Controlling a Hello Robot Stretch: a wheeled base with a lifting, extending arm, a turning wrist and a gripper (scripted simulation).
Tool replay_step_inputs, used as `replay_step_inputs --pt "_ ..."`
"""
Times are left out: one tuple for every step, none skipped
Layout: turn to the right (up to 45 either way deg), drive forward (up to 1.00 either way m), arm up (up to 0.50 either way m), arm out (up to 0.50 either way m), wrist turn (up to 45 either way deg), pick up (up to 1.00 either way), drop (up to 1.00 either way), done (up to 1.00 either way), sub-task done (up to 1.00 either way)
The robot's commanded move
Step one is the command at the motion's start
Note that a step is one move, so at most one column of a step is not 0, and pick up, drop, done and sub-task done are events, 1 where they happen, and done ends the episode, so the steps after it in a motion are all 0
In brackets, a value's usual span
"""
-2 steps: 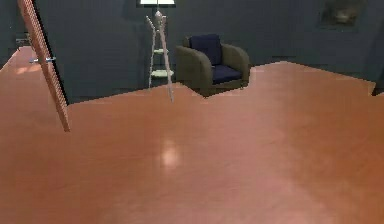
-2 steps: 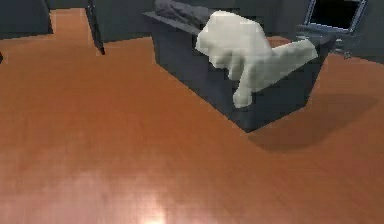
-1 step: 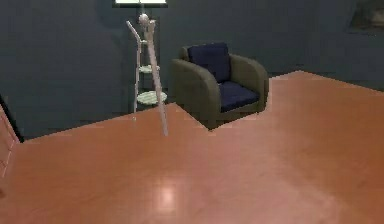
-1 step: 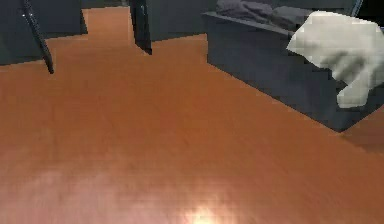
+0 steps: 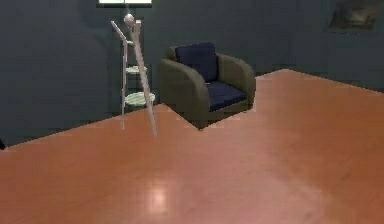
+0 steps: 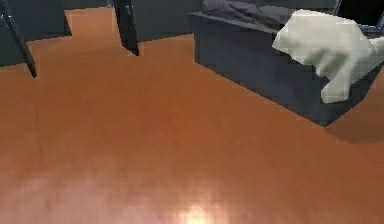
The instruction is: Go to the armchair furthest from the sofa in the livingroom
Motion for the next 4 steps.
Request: replay_step_inputs --pt "0.0 1.00 0.00 0.00 0.0 0.00 0.00 0.00 0.00" --pt "3.0 0.00 0.00 0.00 0.0 0.00 0.00 0.00 0.00" --pt "0.0 0.35 0.00 0.00 0.0 0.00 0.00 0.00 0.00" --pt "0.0 0.00 0.00 0.00 0.0 0.00 0.00 1.00 0.00"
